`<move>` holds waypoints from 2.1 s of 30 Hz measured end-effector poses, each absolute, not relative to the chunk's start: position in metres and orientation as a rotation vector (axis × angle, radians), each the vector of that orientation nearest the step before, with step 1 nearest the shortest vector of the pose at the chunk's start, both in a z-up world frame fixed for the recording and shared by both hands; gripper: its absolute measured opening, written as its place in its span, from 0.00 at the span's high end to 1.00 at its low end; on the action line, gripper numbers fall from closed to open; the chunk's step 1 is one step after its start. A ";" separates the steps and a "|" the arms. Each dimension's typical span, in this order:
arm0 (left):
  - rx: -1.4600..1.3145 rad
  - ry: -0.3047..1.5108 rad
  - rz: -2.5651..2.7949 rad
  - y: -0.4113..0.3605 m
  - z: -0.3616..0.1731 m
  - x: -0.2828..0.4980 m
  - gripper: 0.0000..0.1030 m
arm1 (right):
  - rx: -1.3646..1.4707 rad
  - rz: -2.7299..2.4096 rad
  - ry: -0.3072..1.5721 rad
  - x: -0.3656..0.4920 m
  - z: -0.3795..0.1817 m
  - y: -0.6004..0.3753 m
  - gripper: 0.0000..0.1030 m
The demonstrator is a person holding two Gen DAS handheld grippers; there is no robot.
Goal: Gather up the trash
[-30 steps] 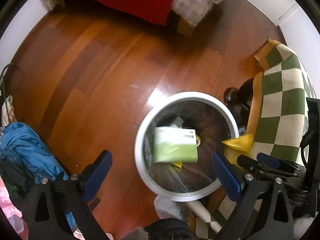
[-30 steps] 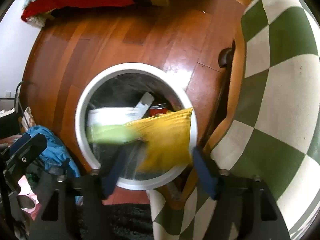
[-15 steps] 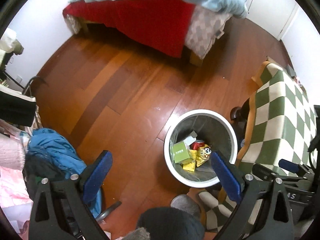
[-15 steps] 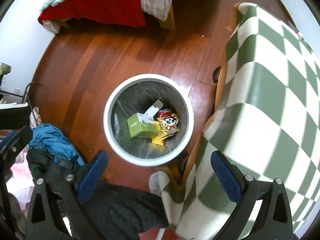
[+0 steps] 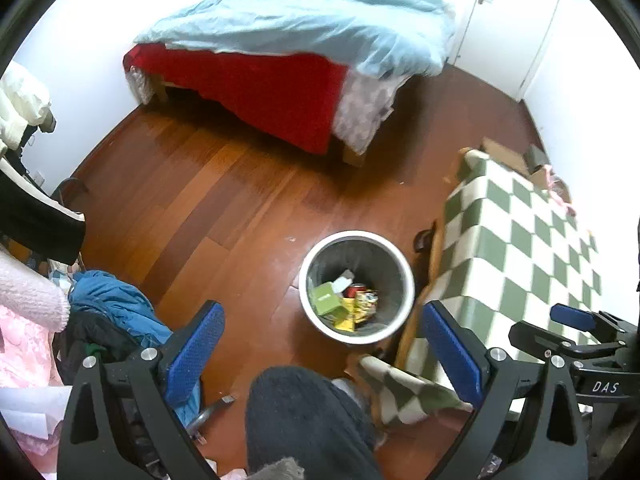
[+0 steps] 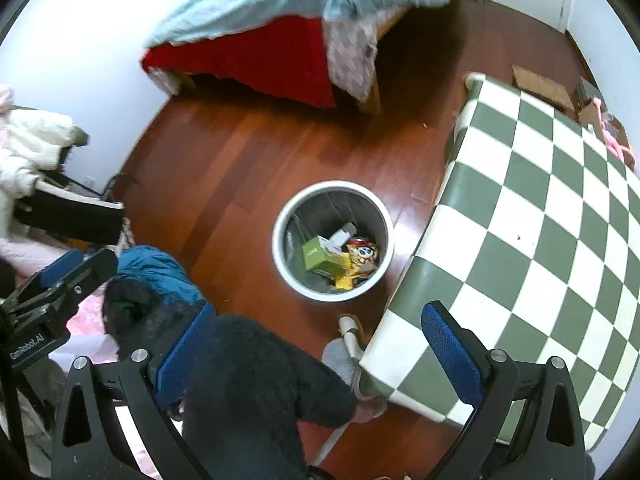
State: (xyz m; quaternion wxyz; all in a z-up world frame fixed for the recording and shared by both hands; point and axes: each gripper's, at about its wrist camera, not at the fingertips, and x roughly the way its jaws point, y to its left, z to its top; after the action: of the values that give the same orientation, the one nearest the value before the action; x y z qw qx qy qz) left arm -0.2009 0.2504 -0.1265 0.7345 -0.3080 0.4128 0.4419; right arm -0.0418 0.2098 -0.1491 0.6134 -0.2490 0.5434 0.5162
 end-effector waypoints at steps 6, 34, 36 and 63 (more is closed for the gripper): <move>-0.667 0.859 0.896 0.218 -0.083 -0.198 0.02 | -0.507 1.267 1.227 -0.042 -0.095 0.174 0.00; -0.694 0.698 0.802 0.167 0.001 -0.229 0.02 | -0.428 1.424 1.235 -0.057 -0.005 0.128 0.00; -0.701 0.701 0.797 0.166 -0.001 -0.229 0.02 | -0.436 1.427 1.239 -0.057 -0.006 0.129 0.00; -0.704 0.728 0.750 0.160 -0.011 -0.215 0.00 | -0.452 1.399 1.235 -0.055 -0.005 0.128 0.00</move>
State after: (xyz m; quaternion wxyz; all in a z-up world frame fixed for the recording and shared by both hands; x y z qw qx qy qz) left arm -0.2147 0.1601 -0.0110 0.8080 -0.3292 0.3402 0.3507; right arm -0.0552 0.1281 -0.0051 0.5735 -0.1927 0.5268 0.5970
